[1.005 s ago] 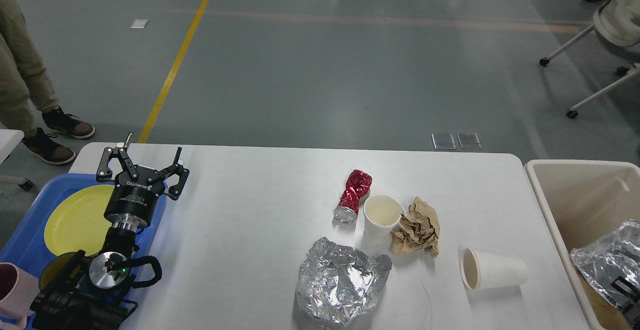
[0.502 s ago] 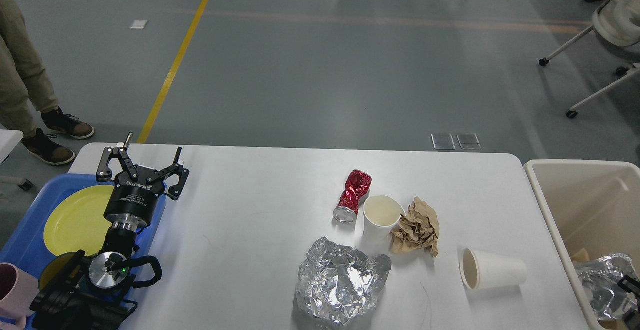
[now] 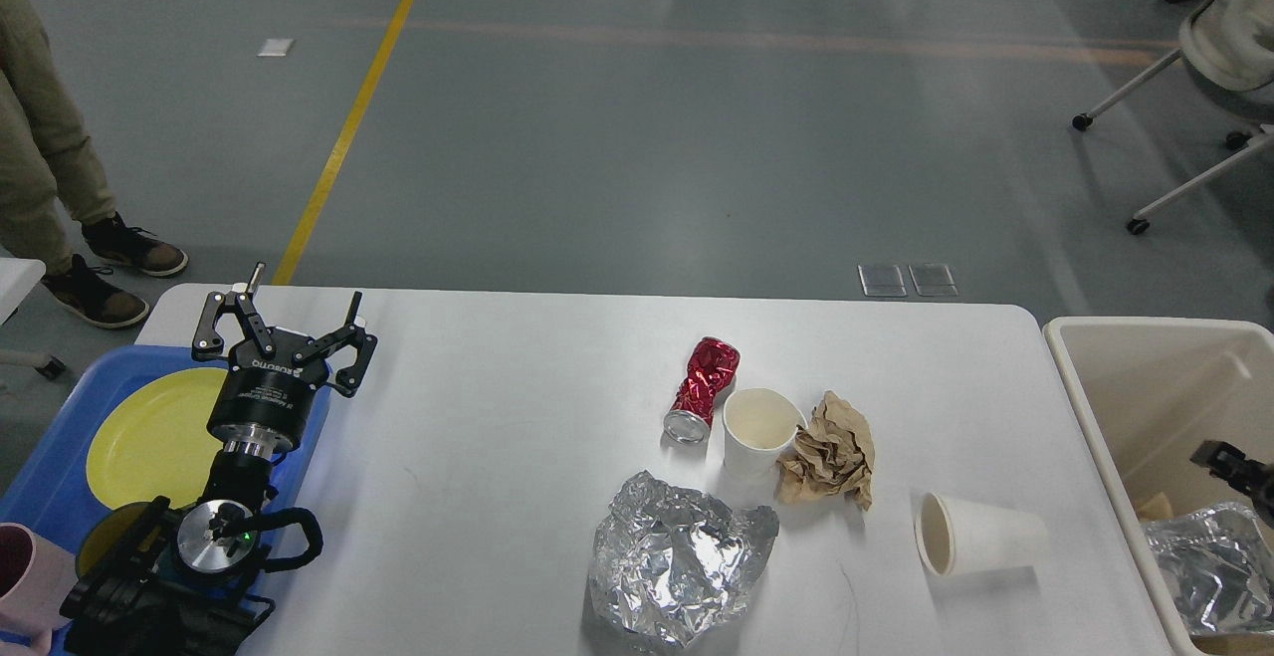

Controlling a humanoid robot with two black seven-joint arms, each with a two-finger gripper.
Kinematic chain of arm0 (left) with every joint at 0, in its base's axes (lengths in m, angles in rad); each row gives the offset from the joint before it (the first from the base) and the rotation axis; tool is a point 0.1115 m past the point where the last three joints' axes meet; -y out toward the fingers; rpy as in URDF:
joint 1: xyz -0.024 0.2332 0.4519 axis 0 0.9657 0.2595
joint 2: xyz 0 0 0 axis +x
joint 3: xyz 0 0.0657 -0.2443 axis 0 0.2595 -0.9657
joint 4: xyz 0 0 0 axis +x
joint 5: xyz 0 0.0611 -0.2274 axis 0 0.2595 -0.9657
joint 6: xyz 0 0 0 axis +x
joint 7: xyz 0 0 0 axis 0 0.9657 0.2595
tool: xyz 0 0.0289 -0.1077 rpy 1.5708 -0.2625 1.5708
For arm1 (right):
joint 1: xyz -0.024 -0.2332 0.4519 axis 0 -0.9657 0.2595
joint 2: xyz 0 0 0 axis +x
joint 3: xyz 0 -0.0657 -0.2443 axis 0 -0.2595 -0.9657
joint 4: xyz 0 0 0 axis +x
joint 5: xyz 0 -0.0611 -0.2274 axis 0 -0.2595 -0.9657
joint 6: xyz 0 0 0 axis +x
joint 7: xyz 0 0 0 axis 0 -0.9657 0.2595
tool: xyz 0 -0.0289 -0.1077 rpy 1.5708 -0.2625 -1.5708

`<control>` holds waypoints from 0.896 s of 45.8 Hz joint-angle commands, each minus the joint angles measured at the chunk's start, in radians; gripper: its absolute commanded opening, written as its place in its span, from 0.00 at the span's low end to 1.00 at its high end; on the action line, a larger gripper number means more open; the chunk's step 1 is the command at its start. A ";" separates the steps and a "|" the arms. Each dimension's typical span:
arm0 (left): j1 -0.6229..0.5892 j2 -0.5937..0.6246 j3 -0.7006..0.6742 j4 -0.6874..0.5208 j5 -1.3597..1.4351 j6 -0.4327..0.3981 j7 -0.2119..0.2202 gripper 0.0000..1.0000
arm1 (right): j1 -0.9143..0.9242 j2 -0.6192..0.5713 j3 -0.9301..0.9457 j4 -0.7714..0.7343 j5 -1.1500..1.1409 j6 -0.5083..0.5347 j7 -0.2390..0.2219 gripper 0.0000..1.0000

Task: Tidy desktop
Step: 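Raise the right gripper and move it over the crumpled brown paper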

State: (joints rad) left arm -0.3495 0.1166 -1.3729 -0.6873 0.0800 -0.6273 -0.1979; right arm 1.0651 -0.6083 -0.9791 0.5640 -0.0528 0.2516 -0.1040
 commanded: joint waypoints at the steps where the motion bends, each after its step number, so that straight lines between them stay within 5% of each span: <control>1: 0.000 0.000 0.000 -0.001 0.001 0.000 0.000 0.96 | 0.266 -0.018 -0.157 0.241 -0.004 0.087 0.000 1.00; 17: 0.000 0.000 0.000 0.000 0.000 0.000 0.000 0.96 | 0.855 0.120 -0.328 0.546 0.005 0.554 -0.005 1.00; 24: 0.001 0.000 0.000 0.000 0.001 0.001 0.000 0.96 | 1.090 0.234 -0.392 0.758 0.007 0.586 -0.011 1.00; 41: 0.001 0.000 0.000 0.000 0.000 0.001 0.000 0.96 | 1.520 0.288 -0.359 1.181 0.143 0.567 -0.016 1.00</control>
State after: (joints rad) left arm -0.3482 0.1166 -1.3729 -0.6871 0.0803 -0.6259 -0.1979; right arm 2.4868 -0.3437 -1.3550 1.6754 0.0432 0.8153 -0.1214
